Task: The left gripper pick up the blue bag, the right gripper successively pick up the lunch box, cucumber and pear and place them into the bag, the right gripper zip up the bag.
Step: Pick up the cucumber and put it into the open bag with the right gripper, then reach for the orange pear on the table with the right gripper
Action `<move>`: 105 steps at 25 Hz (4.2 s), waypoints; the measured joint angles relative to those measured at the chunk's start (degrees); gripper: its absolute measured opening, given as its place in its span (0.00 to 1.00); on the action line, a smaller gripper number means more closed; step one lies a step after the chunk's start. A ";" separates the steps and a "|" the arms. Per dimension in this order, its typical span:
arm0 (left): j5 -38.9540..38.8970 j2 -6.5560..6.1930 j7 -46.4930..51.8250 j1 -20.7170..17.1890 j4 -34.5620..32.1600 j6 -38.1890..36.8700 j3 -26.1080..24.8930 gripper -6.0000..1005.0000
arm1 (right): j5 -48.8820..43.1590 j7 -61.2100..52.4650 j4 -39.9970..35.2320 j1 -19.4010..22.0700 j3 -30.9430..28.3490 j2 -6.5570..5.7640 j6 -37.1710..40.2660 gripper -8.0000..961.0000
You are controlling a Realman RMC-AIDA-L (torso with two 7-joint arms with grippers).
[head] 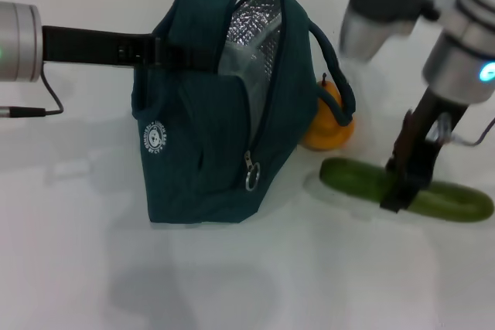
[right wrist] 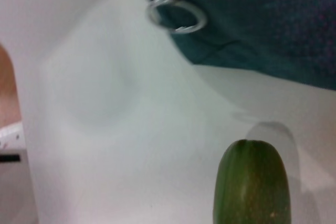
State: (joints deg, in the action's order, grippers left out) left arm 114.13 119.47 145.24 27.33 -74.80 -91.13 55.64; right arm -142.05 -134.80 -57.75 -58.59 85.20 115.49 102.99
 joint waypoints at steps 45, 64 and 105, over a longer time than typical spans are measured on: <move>-0.89 0.08 -2.04 -0.18 1.08 -0.01 0.00 0.05 | 64.56 46.95 4.61 19.57 -14.47 0.40 -23.43 0.61; -1.21 -0.01 -2.39 -0.17 2.53 0.22 -0.01 0.05 | 71.82 61.61 23.15 19.03 -10.63 0.62 -22.43 0.61; -1.43 0.00 -6.84 -3.44 6.26 1.45 -7.33 0.05 | 76.57 63.40 18.55 30.84 -18.67 -2.40 -22.40 0.74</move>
State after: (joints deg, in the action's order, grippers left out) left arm 112.70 119.46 138.40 23.89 -68.54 -89.68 48.31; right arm -65.47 -71.40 -39.20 -27.75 66.53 113.09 80.59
